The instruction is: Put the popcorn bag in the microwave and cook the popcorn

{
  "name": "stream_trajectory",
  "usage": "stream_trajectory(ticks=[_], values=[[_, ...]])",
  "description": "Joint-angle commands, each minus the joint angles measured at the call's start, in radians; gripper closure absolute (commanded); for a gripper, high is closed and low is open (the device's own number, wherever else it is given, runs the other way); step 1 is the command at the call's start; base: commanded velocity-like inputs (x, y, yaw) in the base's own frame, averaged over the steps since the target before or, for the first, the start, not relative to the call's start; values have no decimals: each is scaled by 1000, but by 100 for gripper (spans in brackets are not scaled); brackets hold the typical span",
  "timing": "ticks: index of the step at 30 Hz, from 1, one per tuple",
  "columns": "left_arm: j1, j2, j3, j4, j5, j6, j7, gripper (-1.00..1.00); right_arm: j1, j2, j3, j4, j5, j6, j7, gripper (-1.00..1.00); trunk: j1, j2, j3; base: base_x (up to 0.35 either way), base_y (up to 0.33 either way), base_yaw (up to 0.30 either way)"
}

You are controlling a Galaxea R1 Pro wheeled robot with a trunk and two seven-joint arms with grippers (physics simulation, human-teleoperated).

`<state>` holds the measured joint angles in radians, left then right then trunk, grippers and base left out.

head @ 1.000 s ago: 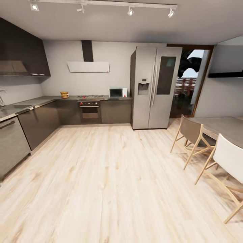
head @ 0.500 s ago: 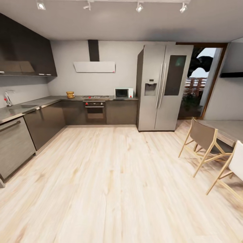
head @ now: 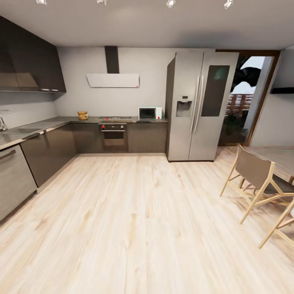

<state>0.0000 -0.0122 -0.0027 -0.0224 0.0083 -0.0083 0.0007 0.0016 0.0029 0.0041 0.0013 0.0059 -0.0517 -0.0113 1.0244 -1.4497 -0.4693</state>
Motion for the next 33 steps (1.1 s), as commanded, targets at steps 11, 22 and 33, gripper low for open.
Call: stream_trajectory(ticks=[11, 22, 33], values=[[0, 0, 0, -1, 1, 21, 5, -100, 0, 0, 1, 0, 2, -2, -1, -100, 1, 0, -1, 333, 0, 0], [0, 0, 0, -1, 1, 22, 5, -100, 0, 0, 1, 0, 0, 1, -1, -100, 1, 0, -1, 333, 0, 0], [0, 0, 0, -1, 1, 22, 6, -100, 0, -1, 1, 0, 0, -3, -1, -100, 1, 0, -1, 333, 0, 0]])
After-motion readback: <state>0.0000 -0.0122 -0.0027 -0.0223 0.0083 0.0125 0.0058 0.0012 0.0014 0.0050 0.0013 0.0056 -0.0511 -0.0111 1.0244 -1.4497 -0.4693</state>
